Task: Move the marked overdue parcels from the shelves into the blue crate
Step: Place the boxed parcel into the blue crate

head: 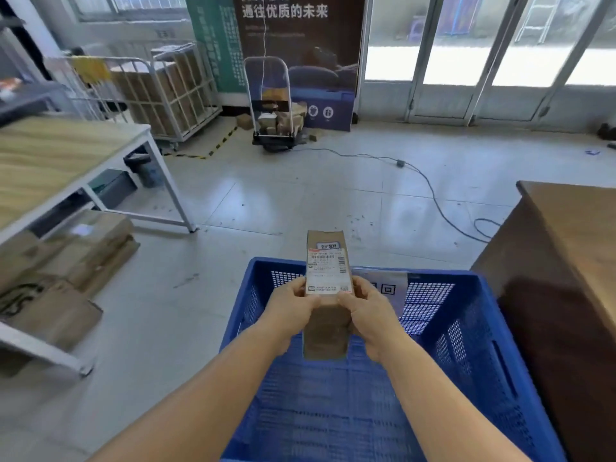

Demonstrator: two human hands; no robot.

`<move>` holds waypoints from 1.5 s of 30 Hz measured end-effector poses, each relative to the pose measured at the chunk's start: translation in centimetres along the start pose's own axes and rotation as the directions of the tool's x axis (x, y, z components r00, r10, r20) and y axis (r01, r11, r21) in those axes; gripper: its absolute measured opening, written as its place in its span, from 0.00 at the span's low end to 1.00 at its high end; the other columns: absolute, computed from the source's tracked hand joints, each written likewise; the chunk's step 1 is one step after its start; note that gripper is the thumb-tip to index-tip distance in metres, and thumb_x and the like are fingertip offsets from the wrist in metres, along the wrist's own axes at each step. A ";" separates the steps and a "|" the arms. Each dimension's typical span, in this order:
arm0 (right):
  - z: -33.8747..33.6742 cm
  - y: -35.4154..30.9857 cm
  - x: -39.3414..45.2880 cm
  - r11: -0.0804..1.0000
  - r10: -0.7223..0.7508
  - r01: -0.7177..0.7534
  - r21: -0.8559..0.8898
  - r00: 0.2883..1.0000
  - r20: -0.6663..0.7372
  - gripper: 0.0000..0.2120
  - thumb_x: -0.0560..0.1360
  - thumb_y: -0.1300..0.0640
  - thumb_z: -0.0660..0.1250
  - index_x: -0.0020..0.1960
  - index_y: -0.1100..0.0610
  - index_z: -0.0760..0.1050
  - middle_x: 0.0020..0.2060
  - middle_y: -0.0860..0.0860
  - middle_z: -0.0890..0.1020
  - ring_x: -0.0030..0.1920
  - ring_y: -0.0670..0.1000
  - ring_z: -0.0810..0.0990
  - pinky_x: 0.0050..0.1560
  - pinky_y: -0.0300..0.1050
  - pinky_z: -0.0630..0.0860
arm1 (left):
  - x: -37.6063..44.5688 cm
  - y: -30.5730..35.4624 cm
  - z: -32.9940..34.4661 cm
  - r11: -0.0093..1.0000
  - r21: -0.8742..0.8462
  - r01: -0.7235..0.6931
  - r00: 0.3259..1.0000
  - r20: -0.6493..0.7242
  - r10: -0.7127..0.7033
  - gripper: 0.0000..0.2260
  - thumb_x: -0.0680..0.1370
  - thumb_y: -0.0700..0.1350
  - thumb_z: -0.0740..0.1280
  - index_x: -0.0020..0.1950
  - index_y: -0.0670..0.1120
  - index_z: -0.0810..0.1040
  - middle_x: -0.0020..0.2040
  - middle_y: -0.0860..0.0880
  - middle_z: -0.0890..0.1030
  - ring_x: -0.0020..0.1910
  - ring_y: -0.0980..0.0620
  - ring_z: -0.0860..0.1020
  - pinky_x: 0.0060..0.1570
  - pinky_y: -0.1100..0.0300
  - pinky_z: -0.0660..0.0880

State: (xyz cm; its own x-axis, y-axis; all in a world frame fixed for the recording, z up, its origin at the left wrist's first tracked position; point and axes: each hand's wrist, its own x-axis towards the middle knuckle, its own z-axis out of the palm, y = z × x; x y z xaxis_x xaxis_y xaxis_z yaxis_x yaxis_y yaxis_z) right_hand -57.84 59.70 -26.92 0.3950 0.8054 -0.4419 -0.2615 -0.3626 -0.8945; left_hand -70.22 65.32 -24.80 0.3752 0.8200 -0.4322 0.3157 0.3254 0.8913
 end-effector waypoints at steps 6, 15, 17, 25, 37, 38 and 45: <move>2.3 4.2 6.1 0.989 0.142 -0.141 -0.046 0.990 0.021 0.16 0.79 0.62 0.62 0.65 0.51 0.72 0.57 0.51 0.80 0.51 0.49 0.78 0.40 0.42 0.75 | 6.0 -4.8 -1.9 0.987 0.003 0.160 0.987 -0.034 -0.160 0.15 0.77 0.38 0.65 0.60 0.54 0.76 0.55 0.53 0.81 0.56 0.50 0.78 0.58 0.49 0.77; 6.6 13.8 14.4 0.933 0.351 -0.351 -0.074 0.936 -0.013 0.17 0.76 0.62 0.66 0.62 0.47 0.74 0.52 0.46 0.82 0.52 0.50 0.80 0.40 0.43 0.76 | 14.9 -14.9 -4.6 0.934 0.005 0.358 0.934 -0.011 -0.358 0.15 0.77 0.38 0.64 0.57 0.56 0.77 0.55 0.53 0.82 0.53 0.49 0.79 0.50 0.53 0.78; 7.7 16.2 16.3 0.922 0.383 -0.383 -0.060 0.924 -0.017 0.17 0.76 0.62 0.67 0.61 0.47 0.73 0.53 0.46 0.82 0.51 0.49 0.80 0.38 0.40 0.75 | 17.1 -17.5 -5.4 0.920 0.020 0.393 0.920 -0.002 -0.393 0.15 0.76 0.39 0.65 0.58 0.56 0.77 0.55 0.54 0.82 0.54 0.50 0.78 0.52 0.51 0.78; 10.2 27.9 24.6 0.869 0.489 -0.491 -0.066 0.871 -0.047 0.19 0.76 0.64 0.66 0.59 0.44 0.73 0.51 0.44 0.82 0.51 0.47 0.80 0.40 0.39 0.76 | 25.6 -29.2 -6.0 0.874 -0.008 0.486 0.873 -0.045 -0.486 0.17 0.77 0.36 0.63 0.55 0.58 0.77 0.51 0.56 0.83 0.50 0.54 0.79 0.43 0.58 0.78; 11.2 45.1 34.8 0.840 0.492 -0.489 -0.236 0.869 -0.050 0.18 0.79 0.63 0.59 0.58 0.41 0.73 0.52 0.42 0.82 0.51 0.47 0.80 0.47 0.44 0.78 | 34.7 -44.8 -4.2 0.852 -0.037 0.522 0.837 -0.172 -0.520 0.14 0.77 0.37 0.62 0.54 0.54 0.78 0.48 0.56 0.83 0.47 0.56 0.79 0.39 0.67 0.74; 11.4 46.2 35.5 0.847 0.480 -0.477 -0.234 0.876 -0.045 0.19 0.78 0.64 0.59 0.57 0.40 0.74 0.52 0.42 0.83 0.52 0.48 0.81 0.51 0.49 0.79 | 35.3 -45.4 -4.3 0.859 -0.045 0.510 0.843 -0.173 -0.510 0.13 0.77 0.37 0.63 0.53 0.54 0.78 0.47 0.56 0.83 0.46 0.57 0.79 0.39 0.68 0.74; 13.0 50.6 38.9 0.916 0.349 -0.343 -0.209 0.937 -0.007 0.23 0.77 0.71 0.58 0.61 0.44 0.70 0.54 0.43 0.80 0.55 0.47 0.79 0.59 0.49 0.77 | 38.5 -49.7 -5.2 0.906 -0.019 0.422 0.877 -0.244 -0.413 0.16 0.76 0.34 0.63 0.54 0.54 0.77 0.44 0.57 0.81 0.42 0.56 0.78 0.33 0.67 0.75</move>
State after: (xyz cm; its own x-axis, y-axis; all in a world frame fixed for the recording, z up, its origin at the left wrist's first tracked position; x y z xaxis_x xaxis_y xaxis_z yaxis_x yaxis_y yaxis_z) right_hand -67.12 78.77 -88.55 0.2852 0.6244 -0.7271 -0.1912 -0.7063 -0.6816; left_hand -75.99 83.14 -85.05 -0.0136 0.6996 -0.7144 0.4282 0.6497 0.6281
